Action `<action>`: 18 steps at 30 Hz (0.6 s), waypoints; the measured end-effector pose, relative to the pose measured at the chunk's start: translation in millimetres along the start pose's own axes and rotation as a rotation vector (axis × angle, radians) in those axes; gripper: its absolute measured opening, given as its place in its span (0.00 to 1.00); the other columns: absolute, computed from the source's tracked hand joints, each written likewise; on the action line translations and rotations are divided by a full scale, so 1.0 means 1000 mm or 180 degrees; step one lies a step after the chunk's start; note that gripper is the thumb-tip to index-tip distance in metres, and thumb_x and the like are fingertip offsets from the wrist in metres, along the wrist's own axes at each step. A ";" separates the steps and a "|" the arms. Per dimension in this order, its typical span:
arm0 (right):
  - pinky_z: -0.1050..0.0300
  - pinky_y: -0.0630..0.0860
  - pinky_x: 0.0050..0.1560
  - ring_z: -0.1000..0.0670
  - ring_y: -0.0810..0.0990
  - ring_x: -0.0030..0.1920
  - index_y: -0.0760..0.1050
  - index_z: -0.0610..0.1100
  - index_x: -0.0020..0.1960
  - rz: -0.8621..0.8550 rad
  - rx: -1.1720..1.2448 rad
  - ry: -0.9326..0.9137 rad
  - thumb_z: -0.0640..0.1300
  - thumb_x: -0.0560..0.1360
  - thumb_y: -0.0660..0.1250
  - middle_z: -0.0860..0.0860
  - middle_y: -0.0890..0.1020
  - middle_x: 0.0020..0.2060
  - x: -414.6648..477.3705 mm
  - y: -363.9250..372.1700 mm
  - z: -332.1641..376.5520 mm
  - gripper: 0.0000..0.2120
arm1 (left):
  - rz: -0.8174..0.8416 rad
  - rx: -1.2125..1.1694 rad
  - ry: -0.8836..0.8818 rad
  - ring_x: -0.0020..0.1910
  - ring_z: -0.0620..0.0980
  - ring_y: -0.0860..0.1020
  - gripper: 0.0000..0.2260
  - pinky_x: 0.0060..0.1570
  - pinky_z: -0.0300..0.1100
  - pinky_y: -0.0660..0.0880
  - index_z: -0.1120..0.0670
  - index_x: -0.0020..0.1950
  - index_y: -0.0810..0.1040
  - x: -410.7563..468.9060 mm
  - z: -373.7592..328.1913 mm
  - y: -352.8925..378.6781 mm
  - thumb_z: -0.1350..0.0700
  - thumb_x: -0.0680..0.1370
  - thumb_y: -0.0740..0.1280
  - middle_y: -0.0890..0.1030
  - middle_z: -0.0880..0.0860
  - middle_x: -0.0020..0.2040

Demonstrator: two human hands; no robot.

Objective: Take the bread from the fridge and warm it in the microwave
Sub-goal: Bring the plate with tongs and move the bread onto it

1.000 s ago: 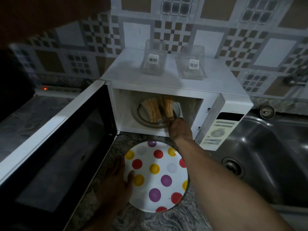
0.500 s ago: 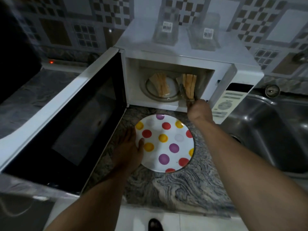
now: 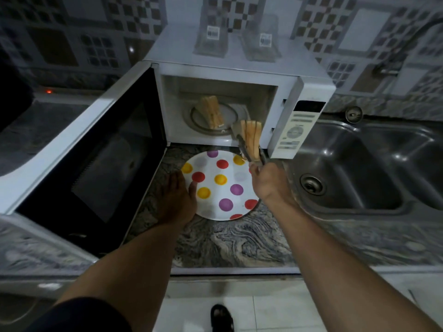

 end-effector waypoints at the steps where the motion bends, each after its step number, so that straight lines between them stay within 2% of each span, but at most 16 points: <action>1: 0.55 0.67 0.40 0.37 0.81 0.49 0.78 0.35 0.52 0.0021 0.0007 0.0062 0.56 0.82 0.59 0.37 0.82 0.49 -0.007 0.005 -0.004 0.23 | 0.0011 0.0035 0.0002 0.77 0.59 0.58 0.29 0.74 0.56 0.51 0.58 0.80 0.53 0.000 0.000 0.000 0.43 0.83 0.50 0.58 0.57 0.79; 7: 0.53 0.70 0.41 0.36 0.80 0.51 0.72 0.35 0.58 0.0243 -0.0007 0.0085 0.57 0.82 0.59 0.38 0.81 0.50 -0.039 0.027 -0.011 0.24 | 0.0019 0.0124 0.0024 0.78 0.57 0.55 0.29 0.74 0.55 0.50 0.58 0.80 0.52 0.000 0.000 0.000 0.43 0.83 0.49 0.57 0.56 0.79; 13: 0.53 0.69 0.39 0.36 0.81 0.50 0.71 0.35 0.58 0.0387 -0.0159 0.0054 0.58 0.82 0.58 0.38 0.82 0.50 -0.055 0.041 -0.014 0.24 | 0.0097 0.0108 0.0031 0.78 0.56 0.53 0.29 0.75 0.54 0.48 0.57 0.80 0.51 0.000 0.001 0.001 0.42 0.83 0.48 0.55 0.55 0.80; 18: 0.52 0.69 0.41 0.36 0.81 0.54 0.68 0.35 0.62 0.0540 -0.0470 -0.0023 0.57 0.83 0.56 0.38 0.81 0.53 -0.065 0.048 -0.016 0.24 | 0.0088 0.0207 0.0019 0.78 0.55 0.53 0.29 0.75 0.54 0.49 0.57 0.80 0.51 0.001 0.000 -0.001 0.43 0.83 0.47 0.55 0.55 0.80</action>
Point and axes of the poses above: each hand's wrist, its own x-axis towards the middle knuckle, its own y-axis out of the palm, z = x × y, the point moved 5 cm from there along x, towards the middle knuckle
